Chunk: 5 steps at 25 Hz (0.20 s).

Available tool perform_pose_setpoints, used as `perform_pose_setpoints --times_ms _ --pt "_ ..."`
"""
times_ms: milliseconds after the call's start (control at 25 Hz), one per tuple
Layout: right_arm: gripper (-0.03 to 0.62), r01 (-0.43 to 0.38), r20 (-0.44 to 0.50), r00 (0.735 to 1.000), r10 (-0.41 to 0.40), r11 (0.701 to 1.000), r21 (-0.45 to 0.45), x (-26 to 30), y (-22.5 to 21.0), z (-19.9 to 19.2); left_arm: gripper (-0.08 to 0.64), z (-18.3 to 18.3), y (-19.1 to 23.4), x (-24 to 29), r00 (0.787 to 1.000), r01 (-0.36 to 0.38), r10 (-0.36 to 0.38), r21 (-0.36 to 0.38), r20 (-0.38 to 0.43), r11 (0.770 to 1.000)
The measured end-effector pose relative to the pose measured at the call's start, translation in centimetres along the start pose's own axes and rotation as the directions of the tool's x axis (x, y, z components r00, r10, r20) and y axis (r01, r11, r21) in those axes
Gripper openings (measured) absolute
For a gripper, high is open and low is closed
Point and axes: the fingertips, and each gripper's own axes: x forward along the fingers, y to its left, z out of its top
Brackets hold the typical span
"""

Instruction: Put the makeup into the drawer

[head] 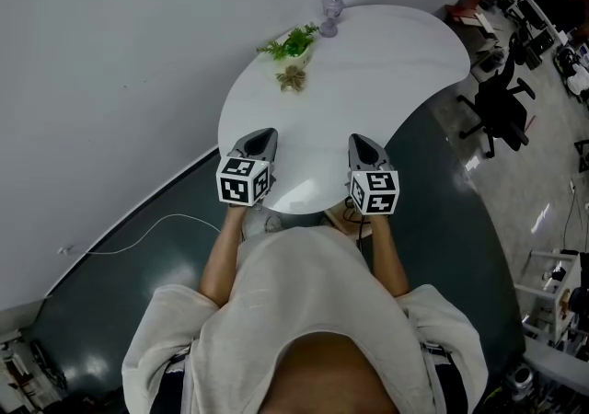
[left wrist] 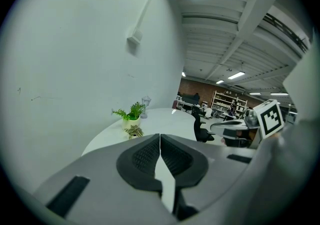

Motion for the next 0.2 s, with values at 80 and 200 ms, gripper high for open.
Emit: perform_pose_setpoints --times_ms 80,200 --pt "-0.005 0.001 0.001 1.0 -0.001 1.0 0.001 -0.18 0.02 -0.01 0.012 0.04 -0.08 -0.07 1.0 0.001 -0.001 0.002 0.0 1.0" --pt "-0.005 0.001 0.003 1.0 -0.001 1.0 -0.001 -0.4 0.22 -0.05 0.012 -0.02 -0.09 -0.24 1.0 0.0 0.0 0.005 -0.001 1.0"
